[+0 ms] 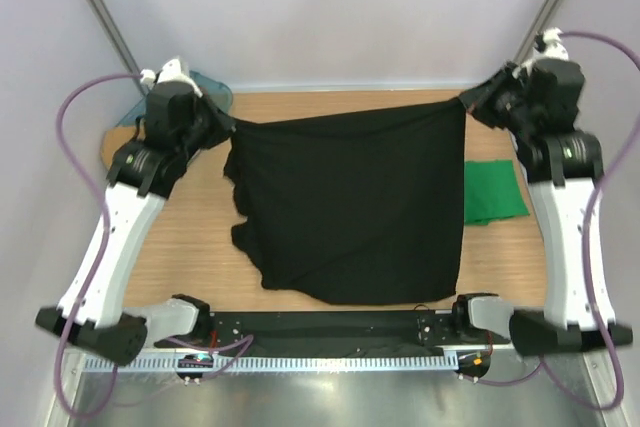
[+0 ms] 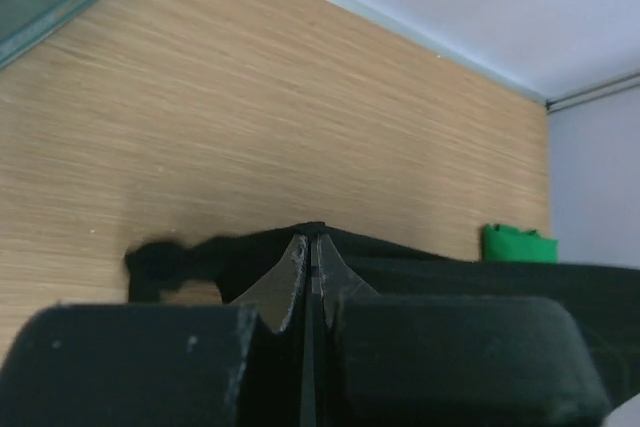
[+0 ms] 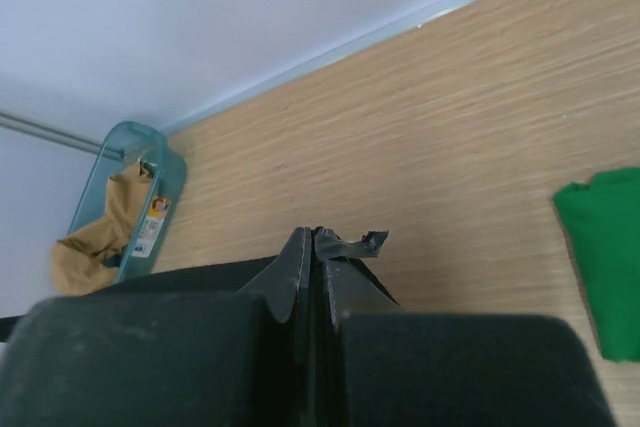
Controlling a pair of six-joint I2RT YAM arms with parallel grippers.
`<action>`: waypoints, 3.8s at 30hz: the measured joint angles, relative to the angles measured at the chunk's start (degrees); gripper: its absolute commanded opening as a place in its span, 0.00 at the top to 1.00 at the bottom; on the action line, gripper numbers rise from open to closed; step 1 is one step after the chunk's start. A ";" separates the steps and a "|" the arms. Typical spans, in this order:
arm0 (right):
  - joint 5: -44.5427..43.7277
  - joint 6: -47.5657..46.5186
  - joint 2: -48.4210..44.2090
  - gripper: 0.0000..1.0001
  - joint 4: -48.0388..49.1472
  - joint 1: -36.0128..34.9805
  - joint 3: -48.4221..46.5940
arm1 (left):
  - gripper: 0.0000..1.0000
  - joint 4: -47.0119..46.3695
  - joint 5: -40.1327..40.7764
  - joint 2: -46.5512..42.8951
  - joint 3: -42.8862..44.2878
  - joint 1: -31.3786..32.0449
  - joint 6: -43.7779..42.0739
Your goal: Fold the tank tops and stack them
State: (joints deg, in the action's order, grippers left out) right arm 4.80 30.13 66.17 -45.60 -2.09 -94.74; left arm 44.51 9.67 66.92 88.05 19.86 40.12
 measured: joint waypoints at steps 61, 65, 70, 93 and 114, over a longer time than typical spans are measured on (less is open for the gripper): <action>0.90 9.42 50.93 0.99 20.81 0.22 -3.63 | 1.00 -22.80 -8.44 54.01 8.15 -9.25 0.68; 0.31 11.34 65.40 0.35 23.78 0.48 -16.98 | 0.54 -22.45 -9.70 67.84 21.40 -10.16 1.01; -0.15 13.22 76.46 0.13 24.57 1.09 -29.49 | 0.25 -18.95 -10.97 78.60 42.21 -11.39 1.20; -7.80 9.88 3.41 0.51 24.59 1.25 47.76 | 0.17 -20.72 0.20 6.45 -36.89 3.61 5.73; -11.76 12.48 3.87 0.53 21.64 1.25 62.71 | 0.14 -19.96 -0.04 -0.13 -52.43 -4.66 10.99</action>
State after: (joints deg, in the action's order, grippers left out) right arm -6.96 42.61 70.04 -23.97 -0.84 -32.03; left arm 24.56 9.63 66.78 35.62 15.20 51.11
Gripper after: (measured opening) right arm 0.493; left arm 0.856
